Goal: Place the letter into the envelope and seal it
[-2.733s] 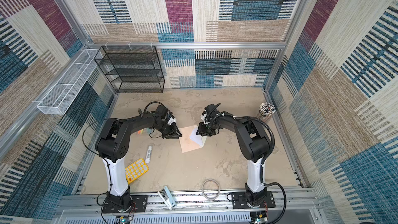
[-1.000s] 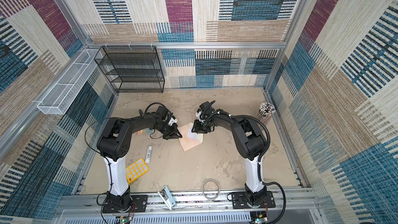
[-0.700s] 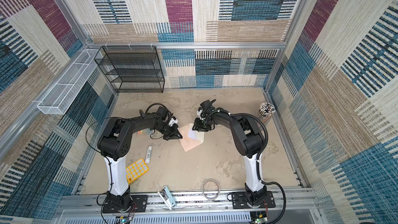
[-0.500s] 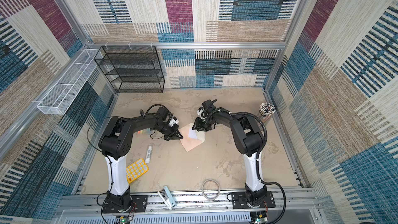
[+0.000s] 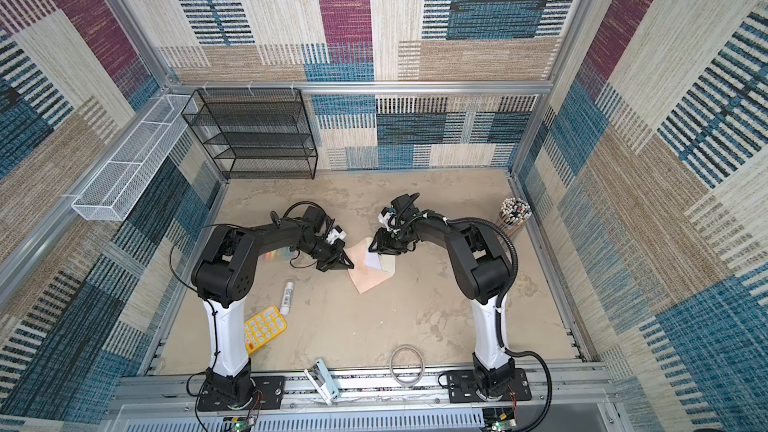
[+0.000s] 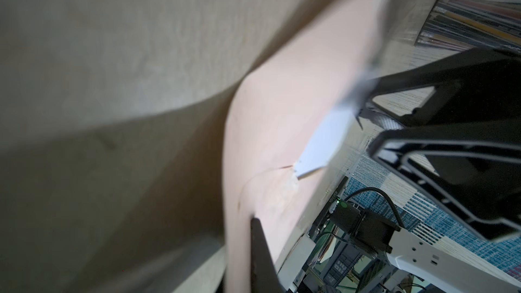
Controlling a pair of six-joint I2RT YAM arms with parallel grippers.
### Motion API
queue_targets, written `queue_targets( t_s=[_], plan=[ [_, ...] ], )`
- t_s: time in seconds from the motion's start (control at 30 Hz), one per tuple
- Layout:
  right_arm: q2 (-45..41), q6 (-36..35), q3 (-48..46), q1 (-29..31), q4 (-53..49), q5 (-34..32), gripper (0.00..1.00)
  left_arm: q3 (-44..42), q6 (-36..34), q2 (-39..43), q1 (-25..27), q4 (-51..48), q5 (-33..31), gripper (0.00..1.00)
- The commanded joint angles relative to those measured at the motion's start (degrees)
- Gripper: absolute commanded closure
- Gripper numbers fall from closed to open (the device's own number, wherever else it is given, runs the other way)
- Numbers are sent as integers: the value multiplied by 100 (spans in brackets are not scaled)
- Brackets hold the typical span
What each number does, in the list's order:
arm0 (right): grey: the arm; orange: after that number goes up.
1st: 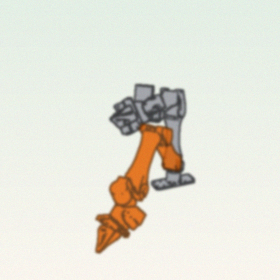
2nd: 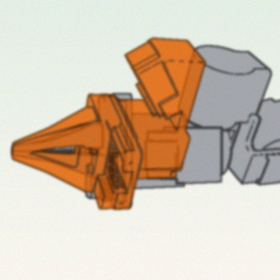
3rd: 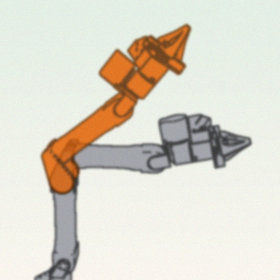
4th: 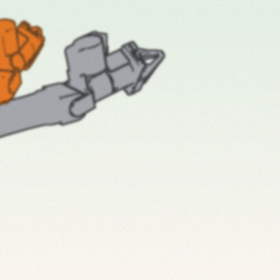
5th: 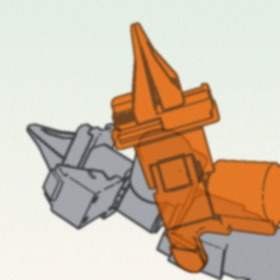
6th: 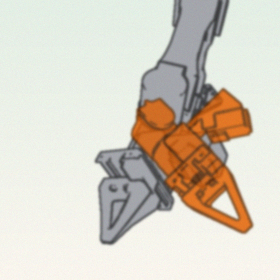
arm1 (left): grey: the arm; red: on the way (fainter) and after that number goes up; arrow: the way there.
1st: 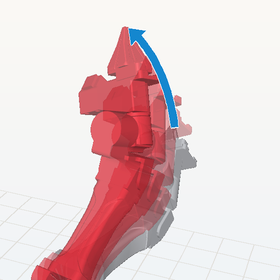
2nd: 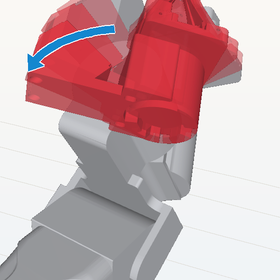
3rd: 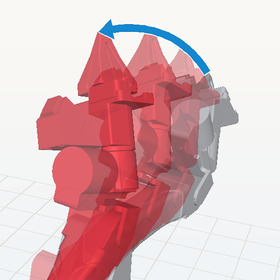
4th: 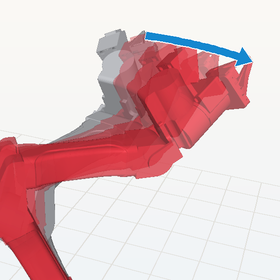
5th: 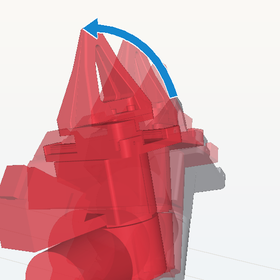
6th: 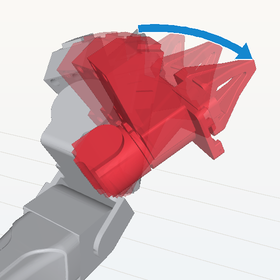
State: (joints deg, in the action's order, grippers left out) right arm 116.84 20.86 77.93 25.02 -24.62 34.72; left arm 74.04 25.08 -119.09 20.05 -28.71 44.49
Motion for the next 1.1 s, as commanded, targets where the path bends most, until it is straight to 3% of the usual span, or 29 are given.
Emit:
queue_targets(
  t_s=[0.0,0.47,0.87,1.07],
  plan=[
    [-132,-38,-48,-5,-46,-200,59,-12,-197,26,-2,-283,-503,97],
    [-6,39,-199,1,69,-212,59,31,-201,8,-3,-305,-494,97],
    [181,29,14,65,37,-44,66,84,-223,-50,-3,-317,-428,97],
    [210,24,65,91,30,-27,75,127,-238,-53,-6,-347,-411,97]
  ],
)
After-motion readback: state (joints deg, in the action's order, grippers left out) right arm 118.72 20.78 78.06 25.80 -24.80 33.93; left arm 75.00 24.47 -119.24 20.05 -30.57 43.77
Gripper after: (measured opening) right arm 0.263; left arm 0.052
